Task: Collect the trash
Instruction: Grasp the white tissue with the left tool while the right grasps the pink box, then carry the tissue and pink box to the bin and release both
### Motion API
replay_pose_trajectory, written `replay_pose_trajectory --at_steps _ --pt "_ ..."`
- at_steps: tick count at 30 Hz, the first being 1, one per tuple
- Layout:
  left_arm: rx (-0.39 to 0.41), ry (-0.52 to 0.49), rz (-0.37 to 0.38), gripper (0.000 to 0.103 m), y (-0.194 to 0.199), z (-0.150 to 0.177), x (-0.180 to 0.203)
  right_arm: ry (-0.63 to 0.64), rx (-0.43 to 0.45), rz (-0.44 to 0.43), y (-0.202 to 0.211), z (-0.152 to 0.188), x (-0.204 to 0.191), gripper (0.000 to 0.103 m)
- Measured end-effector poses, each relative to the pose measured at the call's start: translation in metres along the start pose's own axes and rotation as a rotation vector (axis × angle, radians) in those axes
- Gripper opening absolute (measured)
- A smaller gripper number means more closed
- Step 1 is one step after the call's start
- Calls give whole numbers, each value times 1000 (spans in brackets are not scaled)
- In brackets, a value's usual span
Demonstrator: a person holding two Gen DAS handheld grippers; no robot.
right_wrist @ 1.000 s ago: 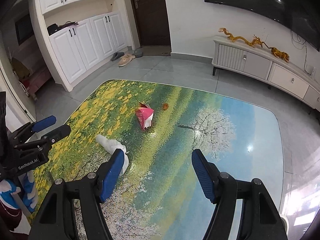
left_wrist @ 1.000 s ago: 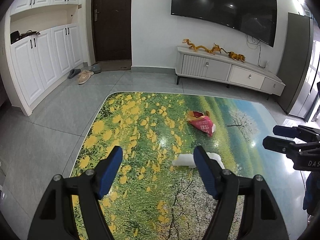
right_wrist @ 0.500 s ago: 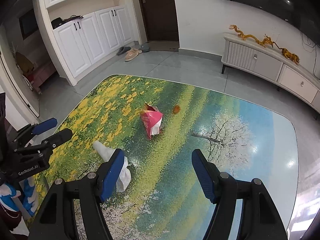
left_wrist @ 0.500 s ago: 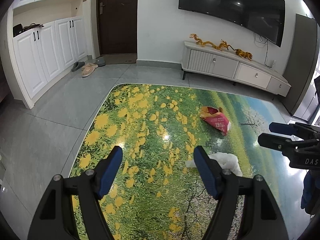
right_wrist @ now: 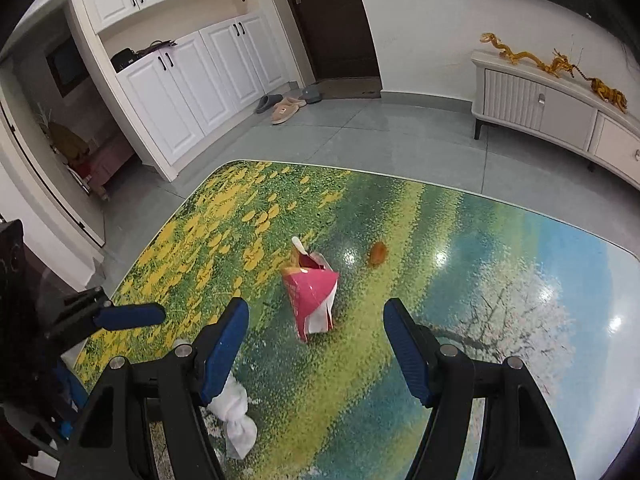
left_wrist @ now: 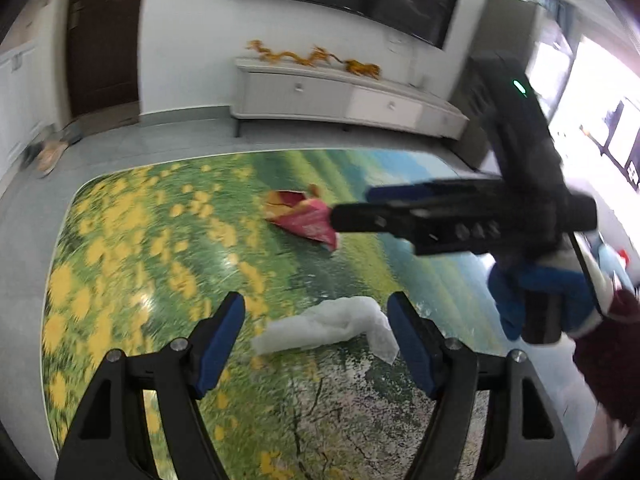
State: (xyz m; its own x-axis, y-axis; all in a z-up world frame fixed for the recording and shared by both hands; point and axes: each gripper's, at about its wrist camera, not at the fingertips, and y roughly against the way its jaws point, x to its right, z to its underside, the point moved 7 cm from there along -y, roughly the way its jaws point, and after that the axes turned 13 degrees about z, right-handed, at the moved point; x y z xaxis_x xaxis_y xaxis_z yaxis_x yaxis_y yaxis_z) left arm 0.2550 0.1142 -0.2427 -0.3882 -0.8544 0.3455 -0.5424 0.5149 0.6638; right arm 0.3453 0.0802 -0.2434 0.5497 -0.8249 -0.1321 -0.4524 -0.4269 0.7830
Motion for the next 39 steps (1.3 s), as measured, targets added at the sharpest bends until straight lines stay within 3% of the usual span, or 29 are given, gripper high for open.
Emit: replay_pose_trajectory --at_steps 5,10,12,14,15,17,21,29,34,39 --pt "-97 -100 106 72 -27 -2 5 12 -11 -72 -18 -9 -3 67" --pt "-143 -128 138 70 -42 5 3 61 -29 -117 -30 -10 -8 55" --pt "-144 -131 150 59 -42 6 5 92 -33 -114 -32 -8 -11 47" --pt "-144 -144 144 45 -42 9 9 115 -38 -112 -32 -6 -14 32" --pt "-147 -149 144 32 -42 11 11 125 -38 -111 -32 -4 -15 32" --pt "-147 -143 144 28 -41 15 15 141 -33 -101 -29 0 -18 30" --pt "-140 -127 85 23 -35 23 22 143 -26 -77 -17 10 -17 29" --pt "-136 -154 -120 23 3 41 58 74 12 -5 48 43 9 29" --pt "-116 -232 -273 23 20 42 84 38 26 43 102 78 21 29" --pt "-88 -316 -321 23 24 34 122 -6 43 96 149 114 38 29"
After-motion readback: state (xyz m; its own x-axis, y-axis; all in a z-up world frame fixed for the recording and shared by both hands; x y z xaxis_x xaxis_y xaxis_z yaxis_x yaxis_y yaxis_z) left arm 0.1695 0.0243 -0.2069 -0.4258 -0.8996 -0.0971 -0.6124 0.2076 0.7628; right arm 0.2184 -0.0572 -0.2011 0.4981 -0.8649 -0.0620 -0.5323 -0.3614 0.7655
